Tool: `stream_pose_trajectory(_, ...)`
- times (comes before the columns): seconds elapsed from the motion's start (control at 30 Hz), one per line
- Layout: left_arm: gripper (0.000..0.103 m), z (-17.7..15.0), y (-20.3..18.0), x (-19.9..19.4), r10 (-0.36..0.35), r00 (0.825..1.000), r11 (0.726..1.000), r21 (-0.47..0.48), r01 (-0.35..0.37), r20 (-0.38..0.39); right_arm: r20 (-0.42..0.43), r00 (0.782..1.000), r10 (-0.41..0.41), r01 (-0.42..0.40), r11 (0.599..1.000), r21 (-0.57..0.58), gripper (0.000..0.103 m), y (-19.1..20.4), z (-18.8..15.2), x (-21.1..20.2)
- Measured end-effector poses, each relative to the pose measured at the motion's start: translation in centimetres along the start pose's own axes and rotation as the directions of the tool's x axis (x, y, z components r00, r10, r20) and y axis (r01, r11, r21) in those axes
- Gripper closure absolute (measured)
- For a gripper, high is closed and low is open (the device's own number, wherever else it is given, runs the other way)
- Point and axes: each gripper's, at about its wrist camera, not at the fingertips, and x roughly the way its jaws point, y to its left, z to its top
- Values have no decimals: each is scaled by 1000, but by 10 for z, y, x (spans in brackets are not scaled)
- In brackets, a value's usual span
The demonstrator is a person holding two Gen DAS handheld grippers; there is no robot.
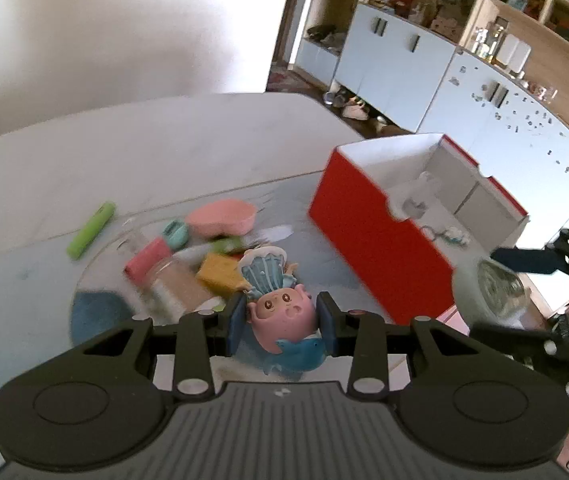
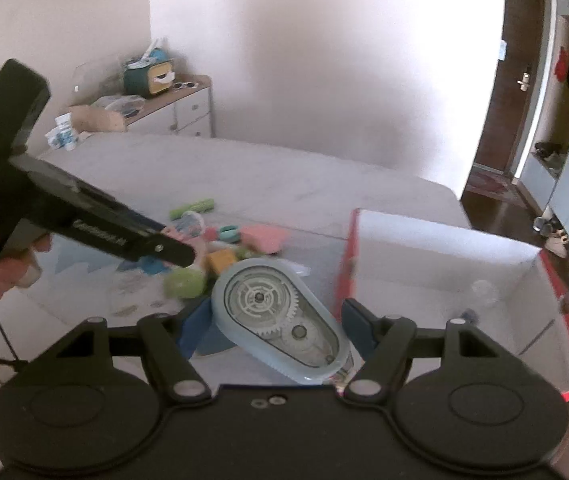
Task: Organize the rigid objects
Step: 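Carry the tape dispenser and the pig figure over the red shoebox, then lower the pig into the box and open the left tool while the right tool releases the dispenser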
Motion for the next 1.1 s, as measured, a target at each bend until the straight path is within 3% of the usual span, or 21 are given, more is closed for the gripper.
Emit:
stream_pose_trajectory(0.6,66,61,-98,47,-31,999,996,82,31,9,-21,997,-78,79,995,55,32,-121,-9,3)
stream_pose_trajectory(0.87,66,83,-144,86,-17,1000,994,107,19,-15,-71,992,-104,108,993,46,32,-171,-21,23)
stream_pose_trajectory(1.1,66,94,-171,137,15,998,993,119,-7,-64,-136,982,-132,134,991,4,32,-190,-36,48)
